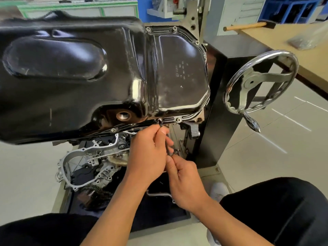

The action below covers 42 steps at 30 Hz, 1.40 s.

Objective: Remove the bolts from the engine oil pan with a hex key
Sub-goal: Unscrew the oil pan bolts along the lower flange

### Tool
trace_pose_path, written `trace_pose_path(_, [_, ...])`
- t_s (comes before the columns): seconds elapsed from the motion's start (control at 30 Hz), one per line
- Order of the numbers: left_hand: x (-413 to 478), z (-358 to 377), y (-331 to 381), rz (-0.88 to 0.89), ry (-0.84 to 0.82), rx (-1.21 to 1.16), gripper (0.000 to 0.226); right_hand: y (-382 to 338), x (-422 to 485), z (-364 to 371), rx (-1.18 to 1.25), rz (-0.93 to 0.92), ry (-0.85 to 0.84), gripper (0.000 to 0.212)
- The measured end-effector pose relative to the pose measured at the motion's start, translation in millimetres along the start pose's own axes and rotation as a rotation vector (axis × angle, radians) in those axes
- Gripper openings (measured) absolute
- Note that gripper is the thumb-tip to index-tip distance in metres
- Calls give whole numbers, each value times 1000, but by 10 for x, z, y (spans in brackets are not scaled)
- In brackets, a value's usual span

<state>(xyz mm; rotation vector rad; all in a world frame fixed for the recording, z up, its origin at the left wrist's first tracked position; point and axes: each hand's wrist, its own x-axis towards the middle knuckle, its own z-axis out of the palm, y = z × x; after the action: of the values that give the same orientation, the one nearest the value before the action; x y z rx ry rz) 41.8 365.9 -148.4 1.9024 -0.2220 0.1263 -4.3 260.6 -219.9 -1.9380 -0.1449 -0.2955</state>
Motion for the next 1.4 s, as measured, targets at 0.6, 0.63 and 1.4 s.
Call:
trace_pose_path(0.6, [12, 372, 423, -404, 131, -889, 30, -626, 873, -1466, -1135, -315, -269, 38])
trace_pose_path(0.63, [3, 409, 449, -410, 178, -938, 28, -665, 884, -1468, -1146, -336, -289, 38])
trace_pose_path(1.4, [-169, 500, -54, 193, -8, 59, 42, 45, -138, -665, -202, -50, -292, 32])
